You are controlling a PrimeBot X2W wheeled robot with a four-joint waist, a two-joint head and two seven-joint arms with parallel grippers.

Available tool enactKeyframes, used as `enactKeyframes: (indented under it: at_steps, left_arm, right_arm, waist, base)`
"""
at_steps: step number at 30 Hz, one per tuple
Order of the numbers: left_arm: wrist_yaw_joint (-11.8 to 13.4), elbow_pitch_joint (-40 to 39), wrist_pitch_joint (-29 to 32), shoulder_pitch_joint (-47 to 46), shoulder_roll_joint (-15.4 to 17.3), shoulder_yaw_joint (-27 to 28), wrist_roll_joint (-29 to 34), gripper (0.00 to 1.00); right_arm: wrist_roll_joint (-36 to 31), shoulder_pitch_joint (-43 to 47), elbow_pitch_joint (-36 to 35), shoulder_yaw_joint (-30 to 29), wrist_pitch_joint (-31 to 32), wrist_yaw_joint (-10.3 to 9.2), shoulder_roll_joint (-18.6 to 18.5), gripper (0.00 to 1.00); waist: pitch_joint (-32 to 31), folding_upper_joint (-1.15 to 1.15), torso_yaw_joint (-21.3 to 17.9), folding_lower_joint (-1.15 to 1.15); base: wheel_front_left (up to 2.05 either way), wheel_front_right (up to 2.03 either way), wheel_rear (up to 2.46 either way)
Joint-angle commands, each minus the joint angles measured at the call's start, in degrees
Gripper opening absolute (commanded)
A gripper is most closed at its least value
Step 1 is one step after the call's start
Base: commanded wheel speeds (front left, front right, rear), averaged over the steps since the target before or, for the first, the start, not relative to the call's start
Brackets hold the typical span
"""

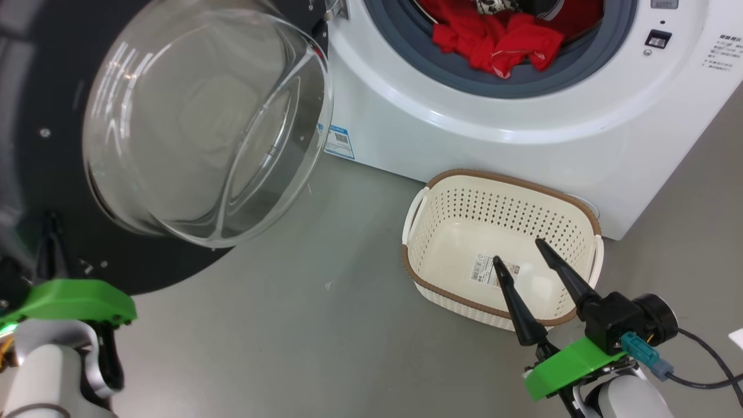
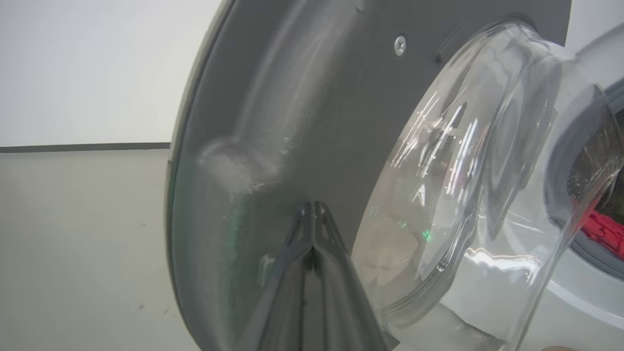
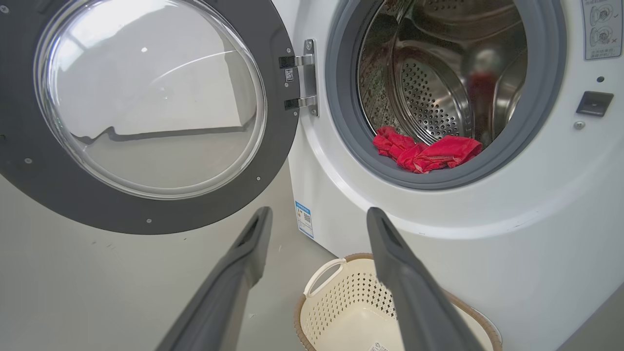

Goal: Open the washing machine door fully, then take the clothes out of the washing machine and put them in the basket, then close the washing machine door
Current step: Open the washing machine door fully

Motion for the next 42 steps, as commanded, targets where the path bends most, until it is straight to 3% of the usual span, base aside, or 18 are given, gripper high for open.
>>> enactKeyframes:
  at_steps: [1, 14, 26, 27, 28, 29, 30, 31, 32, 42]
  left_arm:
    - [-0.3, -0.5, -0.7, -2.8, 2.9, 3.6, 0.8, 0.00]
    - [-2.5, 5.2, -0.7, -6.7, 2.8, 9.2, 3.4, 0.00]
    - [-4.8, 5.6, -0.7, -6.9, 1.2, 12.5, 6.0, 0.00]
    - [-5.1, 5.0, -0.7, -6.7, 1.0, 12.7, 6.2, 0.11]
    - [-5.4, 4.3, -0.7, -6.5, 0.7, 12.9, 6.5, 0.36]
    - [-5.7, 3.5, -0.7, -6.2, 0.4, 13.1, 6.7, 0.49]
    - [-6.0, 2.7, -0.7, -5.9, 0.1, 13.1, 7.0, 0.79]
    - [-6.1, 2.0, -0.7, -5.4, -0.1, 13.1, 7.5, 0.92]
    - [-6.2, 1.2, -0.7, -5.0, -0.3, 13.0, 8.1, 0.98]
    - [-8.6, -14.4, -0.7, -0.4, -3.9, 11.4, 10.5, 1.00]
  right_arm:
    - [-0.2, -2.2, -1.8, 1.1, 0.2, 0.36, 0.2, 1.00]
    - [-1.4, -3.1, -3.1, 1.2, 1.5, 0.36, 0.2, 1.00]
    - [-1.1, -3.3, -3.2, 1.3, 1.6, 0.36, 0.2, 1.00]
    - [-1.0, -3.4, -3.1, 1.4, 1.6, 0.36, 0.2, 1.00]
    - [-0.8, -3.5, -3.0, 1.4, 1.5, 0.36, 0.2, 1.00]
    - [-0.6, -3.5, -2.9, 1.4, 1.3, 0.36, 0.2, 1.00]
    - [-0.4, -3.5, -2.7, 1.3, 1.2, 0.36, 0.2, 1.00]
    - [-0.3, -3.5, -2.6, 1.2, 1.1, 0.36, 0.2, 1.00]
    - [-0.1, -3.5, -2.4, 1.2, 0.9, 0.36, 0.2, 1.00]
    - [1.0, -3.9, -1.5, -1.3, -0.4, 0.36, 0.2, 1.00]
  waist:
    - [0.5, 0.00, 0.0, 0.00]
    - [2.5, 0.00, -0.4, 0.00]
    - [2.3, 0.00, -0.5, 0.00]
    - [2.3, 0.00, -0.6, 0.00]
    - [2.2, 0.00, -0.7, 0.00]
    - [2.0, 0.00, -0.8, 0.00]
    - [1.9, 0.00, -0.8, 0.00]
    - [1.7, 0.00, -1.0, 0.00]
    - [1.5, 0.00, -1.1, 0.00]
    - [-0.4, 0.00, -4.8, 0.00]
  base:
    - [0.00, 0.00, 0.00]
    - [0.00, 0.00, 0.00]
    - [0.00, 0.00, 0.00]
    - [0.00, 0.00, 0.00]
    - [0.00, 0.00, 0.00]
    - [0.00, 0.00, 0.00]
    - [0.00, 0.00, 0.00]
    - [0.00, 0.00, 0.00]
    - [0.00, 0.00, 0.00]
    - [0.00, 0.00, 0.00]
